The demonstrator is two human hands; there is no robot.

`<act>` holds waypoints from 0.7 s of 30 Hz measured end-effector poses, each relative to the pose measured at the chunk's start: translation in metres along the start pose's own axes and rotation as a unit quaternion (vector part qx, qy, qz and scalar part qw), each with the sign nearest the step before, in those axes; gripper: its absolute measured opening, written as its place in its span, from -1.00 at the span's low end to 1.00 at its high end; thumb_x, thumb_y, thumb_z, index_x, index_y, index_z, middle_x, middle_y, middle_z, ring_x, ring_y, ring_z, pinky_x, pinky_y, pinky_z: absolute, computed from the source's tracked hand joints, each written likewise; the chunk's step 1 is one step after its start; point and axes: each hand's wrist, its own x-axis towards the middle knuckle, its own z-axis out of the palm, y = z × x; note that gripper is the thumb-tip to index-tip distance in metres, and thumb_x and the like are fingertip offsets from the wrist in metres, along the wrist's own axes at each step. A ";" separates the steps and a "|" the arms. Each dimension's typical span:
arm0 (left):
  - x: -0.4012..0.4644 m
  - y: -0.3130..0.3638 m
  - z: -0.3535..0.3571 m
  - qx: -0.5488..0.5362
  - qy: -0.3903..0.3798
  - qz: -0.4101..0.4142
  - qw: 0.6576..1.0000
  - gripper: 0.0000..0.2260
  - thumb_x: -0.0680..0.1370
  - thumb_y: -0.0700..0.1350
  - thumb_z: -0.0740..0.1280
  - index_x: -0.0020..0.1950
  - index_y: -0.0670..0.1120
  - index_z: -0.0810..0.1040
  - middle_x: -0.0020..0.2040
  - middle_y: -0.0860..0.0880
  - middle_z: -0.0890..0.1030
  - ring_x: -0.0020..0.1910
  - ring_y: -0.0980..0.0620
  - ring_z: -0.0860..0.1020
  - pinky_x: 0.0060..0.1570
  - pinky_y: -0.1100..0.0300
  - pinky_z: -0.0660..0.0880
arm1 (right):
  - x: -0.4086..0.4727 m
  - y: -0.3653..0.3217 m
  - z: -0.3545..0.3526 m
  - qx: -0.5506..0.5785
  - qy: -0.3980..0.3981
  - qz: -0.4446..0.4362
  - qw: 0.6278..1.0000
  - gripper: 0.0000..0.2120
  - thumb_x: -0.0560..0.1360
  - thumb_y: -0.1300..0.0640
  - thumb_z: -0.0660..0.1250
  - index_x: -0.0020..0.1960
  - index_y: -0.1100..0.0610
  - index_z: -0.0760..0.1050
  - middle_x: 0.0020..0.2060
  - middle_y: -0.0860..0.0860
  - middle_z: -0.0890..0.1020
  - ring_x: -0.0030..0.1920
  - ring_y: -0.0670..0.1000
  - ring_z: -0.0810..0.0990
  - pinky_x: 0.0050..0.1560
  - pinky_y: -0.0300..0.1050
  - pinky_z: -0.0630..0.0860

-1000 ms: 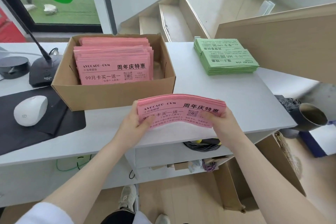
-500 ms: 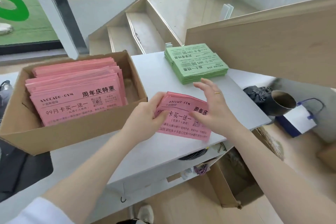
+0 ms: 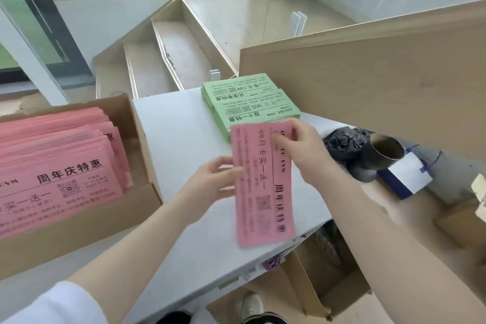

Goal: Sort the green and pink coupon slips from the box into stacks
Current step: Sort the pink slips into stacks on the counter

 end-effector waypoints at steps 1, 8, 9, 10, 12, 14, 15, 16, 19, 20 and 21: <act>0.009 -0.010 0.006 0.043 -0.013 -0.030 0.999 -0.74 0.41 -0.14 0.44 0.08 -0.09 0.52 -0.04 -0.05 0.69 -0.06 -0.02 0.66 0.01 0.06 0.56 | 0.008 0.012 -0.008 0.080 0.044 0.053 0.994 -0.89 0.50 0.32 0.29 -0.10 0.14 0.46 -0.14 0.13 0.60 -0.18 0.07 0.61 -0.05 0.07 0.56; 0.059 -0.028 0.028 0.157 0.134 -0.068 0.976 -0.79 0.41 -0.22 0.46 -0.02 -0.13 0.51 -0.19 -0.09 0.67 -0.30 0.06 0.65 -0.32 0.23 0.56 | 0.042 0.088 -0.058 0.241 0.211 0.222 0.921 -0.74 0.50 0.41 0.23 0.14 0.20 0.34 -0.13 0.14 0.54 -0.24 0.05 0.55 -0.22 -0.03 0.54; 0.067 -0.026 0.028 0.143 0.165 -0.050 0.975 -0.77 0.40 -0.24 0.47 -0.02 -0.12 0.50 -0.16 -0.12 0.66 -0.26 0.01 0.66 -0.24 0.14 0.59 | 0.044 0.094 -0.064 0.190 0.222 0.212 0.932 -0.66 0.48 0.42 0.25 0.19 0.18 0.32 -0.07 0.13 0.52 -0.22 0.03 0.54 -0.20 -0.07 0.52; 0.074 -0.023 0.029 0.115 0.198 -0.029 0.973 -0.74 0.39 -0.25 0.47 0.01 -0.12 0.49 -0.13 -0.14 0.65 -0.23 -0.04 0.65 -0.19 0.07 0.60 | 0.046 0.097 -0.070 0.137 0.225 0.200 0.944 -0.56 0.46 0.42 0.28 0.28 0.16 0.30 -0.01 0.11 0.49 -0.20 0.01 0.53 -0.14 -0.09 0.50; 0.088 -0.018 0.034 0.045 0.250 0.001 0.967 -0.65 0.40 -0.27 0.46 0.11 -0.14 0.43 -0.08 -0.14 0.63 -0.24 -0.05 0.64 -0.29 0.10 0.60 | 0.050 0.099 -0.082 0.056 0.203 0.177 0.961 -0.38 0.44 0.40 0.33 0.42 0.15 0.20 -0.02 0.05 0.47 -0.19 -0.08 0.51 -0.04 -0.13 0.45; 0.101 -0.015 0.040 -0.015 0.285 0.011 0.958 -0.62 0.42 -0.28 0.44 0.16 -0.15 0.37 -0.04 -0.14 0.61 -0.23 -0.01 0.63 -0.41 0.18 0.58 | 0.056 0.102 -0.091 0.002 0.172 0.152 0.973 -0.33 0.44 0.37 0.34 0.46 0.12 0.15 -0.14 -0.02 0.49 -0.20 -0.11 0.50 -0.03 -0.17 0.40; 0.108 -0.015 0.042 -0.030 0.296 0.011 0.955 -0.62 0.43 -0.27 0.43 0.17 -0.16 0.36 -0.01 -0.15 0.61 -0.21 -0.01 0.63 -0.41 0.18 0.59 | 0.059 0.103 -0.094 -0.023 0.157 0.141 0.977 -0.35 0.45 0.35 0.33 0.45 0.12 0.15 -0.16 -0.04 0.49 -0.19 -0.10 0.49 -0.04 -0.22 0.36; 0.113 -0.015 0.044 -0.041 0.306 0.011 0.951 -0.62 0.44 -0.26 0.43 0.16 -0.15 0.34 0.02 -0.15 0.61 -0.19 -0.02 0.63 -0.37 0.16 0.60 | 0.063 0.104 -0.096 -0.055 0.143 0.129 0.980 -0.40 0.46 0.33 0.33 0.43 0.13 0.19 -0.14 -0.03 0.50 -0.16 -0.09 0.49 -0.08 -0.30 0.32; 0.121 -0.017 0.048 -0.047 0.346 0.010 0.937 -0.60 0.47 -0.18 0.40 0.20 -0.13 0.28 0.12 -0.14 0.57 -0.04 -0.06 0.61 -0.06 -0.01 0.59 | 0.072 0.105 -0.099 -0.160 0.109 0.107 0.975 -0.61 0.50 0.26 0.29 0.31 0.21 0.37 0.06 0.09 0.55 -0.04 -0.03 0.47 -0.15 -0.33 0.27; 0.120 -0.018 0.049 -0.038 0.360 0.016 0.932 -0.58 0.50 -0.14 0.38 0.25 -0.13 0.26 0.18 -0.12 0.54 0.03 -0.04 0.58 0.05 0.00 0.54 | 0.075 0.106 -0.099 -0.189 0.099 0.096 0.972 -0.68 0.51 0.25 0.27 0.26 0.23 0.42 0.09 0.11 0.57 -0.01 0.00 0.50 -0.15 -0.31 0.27; 0.116 -0.019 0.051 -0.026 0.374 0.026 0.927 -0.55 0.52 -0.12 0.35 0.31 -0.13 0.22 0.24 -0.10 0.49 0.11 -0.01 0.53 0.13 0.06 0.46 | 0.076 0.107 -0.098 -0.218 0.092 0.081 0.968 -0.73 0.51 0.25 0.26 0.20 0.24 0.47 0.09 0.12 0.59 0.02 0.04 0.52 -0.16 -0.29 0.27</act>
